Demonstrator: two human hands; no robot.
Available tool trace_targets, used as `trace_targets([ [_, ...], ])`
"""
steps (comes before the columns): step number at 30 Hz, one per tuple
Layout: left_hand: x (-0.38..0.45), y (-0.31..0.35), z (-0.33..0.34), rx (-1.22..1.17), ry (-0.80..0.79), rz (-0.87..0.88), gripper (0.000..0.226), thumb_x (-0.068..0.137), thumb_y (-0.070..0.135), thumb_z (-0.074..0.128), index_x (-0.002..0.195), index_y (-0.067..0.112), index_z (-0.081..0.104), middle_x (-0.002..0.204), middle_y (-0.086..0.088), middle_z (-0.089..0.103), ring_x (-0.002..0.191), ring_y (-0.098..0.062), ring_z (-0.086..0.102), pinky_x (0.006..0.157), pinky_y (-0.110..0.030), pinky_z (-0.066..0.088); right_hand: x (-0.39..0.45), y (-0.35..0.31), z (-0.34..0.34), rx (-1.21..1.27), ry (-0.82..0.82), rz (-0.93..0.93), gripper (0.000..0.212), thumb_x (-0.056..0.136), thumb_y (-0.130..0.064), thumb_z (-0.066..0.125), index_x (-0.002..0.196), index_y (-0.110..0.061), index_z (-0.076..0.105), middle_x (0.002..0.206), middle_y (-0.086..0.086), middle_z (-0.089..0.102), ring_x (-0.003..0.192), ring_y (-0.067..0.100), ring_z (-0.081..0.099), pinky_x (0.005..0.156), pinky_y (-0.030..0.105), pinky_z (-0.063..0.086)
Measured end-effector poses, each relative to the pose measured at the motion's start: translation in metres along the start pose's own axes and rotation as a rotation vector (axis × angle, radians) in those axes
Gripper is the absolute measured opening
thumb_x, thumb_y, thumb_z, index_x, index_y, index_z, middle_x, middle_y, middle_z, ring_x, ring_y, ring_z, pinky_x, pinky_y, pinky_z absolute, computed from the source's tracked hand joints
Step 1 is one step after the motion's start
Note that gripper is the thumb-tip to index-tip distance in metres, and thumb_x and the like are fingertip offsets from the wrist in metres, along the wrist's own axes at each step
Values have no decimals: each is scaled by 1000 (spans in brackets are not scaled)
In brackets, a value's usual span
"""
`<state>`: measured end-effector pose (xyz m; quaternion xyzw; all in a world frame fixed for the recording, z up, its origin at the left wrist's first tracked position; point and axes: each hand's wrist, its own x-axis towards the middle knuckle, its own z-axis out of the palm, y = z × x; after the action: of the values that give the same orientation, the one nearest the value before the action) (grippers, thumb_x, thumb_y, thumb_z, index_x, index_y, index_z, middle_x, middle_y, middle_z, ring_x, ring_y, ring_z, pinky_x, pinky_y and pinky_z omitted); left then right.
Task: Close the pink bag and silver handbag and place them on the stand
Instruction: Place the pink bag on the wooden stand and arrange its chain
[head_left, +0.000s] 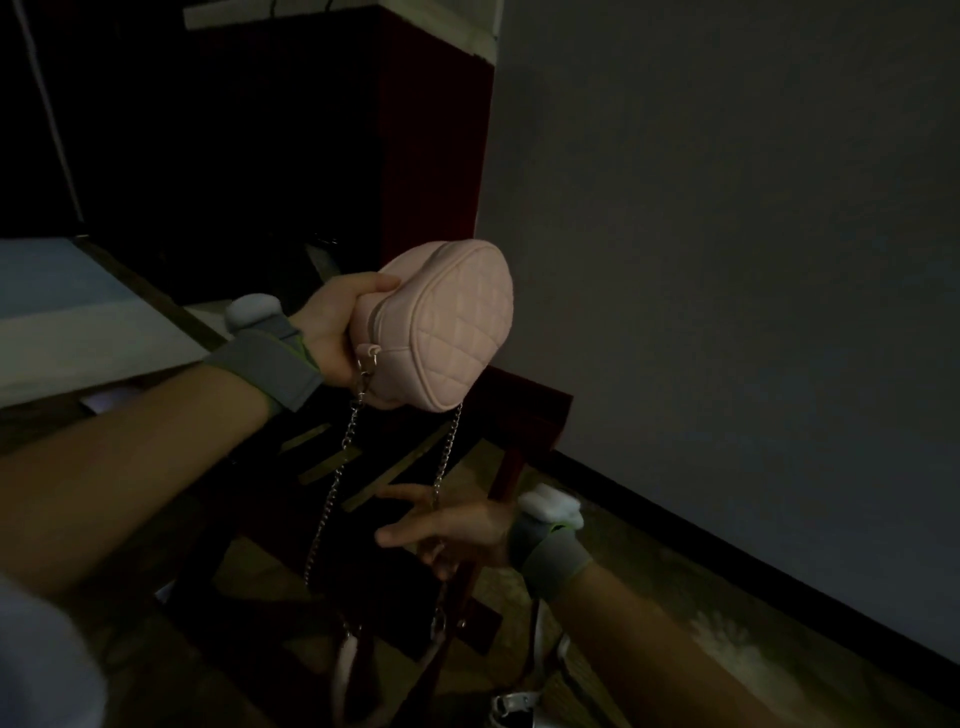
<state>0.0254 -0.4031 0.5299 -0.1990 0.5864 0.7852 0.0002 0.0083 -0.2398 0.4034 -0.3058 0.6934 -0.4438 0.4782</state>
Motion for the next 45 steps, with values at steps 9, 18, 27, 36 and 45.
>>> trace_targets([
  [9,7,-3,16,-27,-95,-14,27,77,43,56,84,16,57,80,-10,57,75,-27,54,76,-43,43,13,-14,26,182,120,-220,53,88,-7,57,138,-17,39,138,11,50,119,15,48,95,18,42],
  [18,13,-7,2,-31,-87,27,27,77,41,57,87,16,59,82,-10,60,77,-27,56,84,-45,42,9,-5,19,238,-19,-132,16,90,0,51,89,-14,60,48,-5,65,47,5,63,55,20,57],
  [27,39,-42,-31,16,46,-22,43,72,39,60,104,10,58,95,-16,59,83,-31,55,83,-40,45,-19,25,-47,-370,375,25,15,83,-7,66,71,-17,65,51,-9,58,37,-1,53,44,12,44],
  [36,75,-89,-51,6,139,-98,31,79,33,58,97,8,59,84,-16,59,74,-28,55,71,-31,44,-22,33,-86,-518,590,154,11,83,-12,60,86,-9,69,37,-13,60,41,-1,58,72,30,55],
  [45,103,-88,-66,64,173,-80,43,81,29,59,116,4,55,100,-18,62,81,-31,58,72,-36,47,-17,27,-91,-447,874,93,8,86,-15,60,83,-10,65,51,-5,56,44,4,52,35,5,37],
])
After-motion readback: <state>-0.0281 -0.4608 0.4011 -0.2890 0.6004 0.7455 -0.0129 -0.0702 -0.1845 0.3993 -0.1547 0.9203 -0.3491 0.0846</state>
